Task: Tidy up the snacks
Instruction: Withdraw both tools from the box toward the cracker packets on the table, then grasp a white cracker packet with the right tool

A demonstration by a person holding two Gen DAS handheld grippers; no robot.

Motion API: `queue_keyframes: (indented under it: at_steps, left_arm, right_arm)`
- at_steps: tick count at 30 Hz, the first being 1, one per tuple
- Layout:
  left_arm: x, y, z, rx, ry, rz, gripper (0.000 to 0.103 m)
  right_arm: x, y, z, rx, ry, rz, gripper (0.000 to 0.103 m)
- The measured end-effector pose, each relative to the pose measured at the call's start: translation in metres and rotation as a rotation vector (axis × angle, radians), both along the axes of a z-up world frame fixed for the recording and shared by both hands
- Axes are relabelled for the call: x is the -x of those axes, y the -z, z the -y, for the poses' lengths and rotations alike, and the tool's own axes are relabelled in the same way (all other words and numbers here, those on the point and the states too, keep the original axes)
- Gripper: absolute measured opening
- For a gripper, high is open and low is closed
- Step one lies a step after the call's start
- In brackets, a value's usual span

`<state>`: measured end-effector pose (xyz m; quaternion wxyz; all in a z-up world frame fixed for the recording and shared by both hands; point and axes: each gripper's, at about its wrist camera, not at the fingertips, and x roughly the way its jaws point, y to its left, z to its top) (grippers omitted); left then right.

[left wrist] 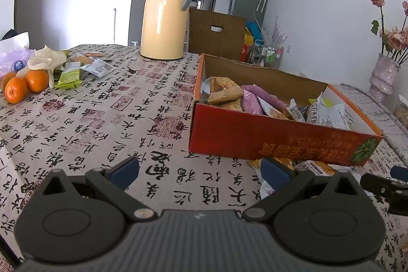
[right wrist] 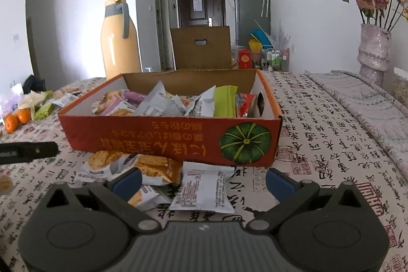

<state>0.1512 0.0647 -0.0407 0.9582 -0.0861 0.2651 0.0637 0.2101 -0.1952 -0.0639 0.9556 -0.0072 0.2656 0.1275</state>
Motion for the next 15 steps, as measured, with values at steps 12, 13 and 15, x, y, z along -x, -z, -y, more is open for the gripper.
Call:
queue_keyframes:
  at_steps: [12,13,15]
  left_arm:
    - [-0.001,0.001,-0.001,0.009,-0.001,-0.009,0.103]
    - [-0.001,0.001,-0.001,0.01,0.0,-0.01,0.103]
    - [-0.001,0.001,-0.001,0.013,0.002,-0.012,0.103]
  right_arm:
    - [-0.029,0.004,-0.01,0.068,0.06,-0.076,0.103]
    - [-0.032,0.006,-0.01,0.075,0.073,-0.091,0.103]
    - [-0.033,0.01,-0.01,0.082,0.077,-0.107,0.103]
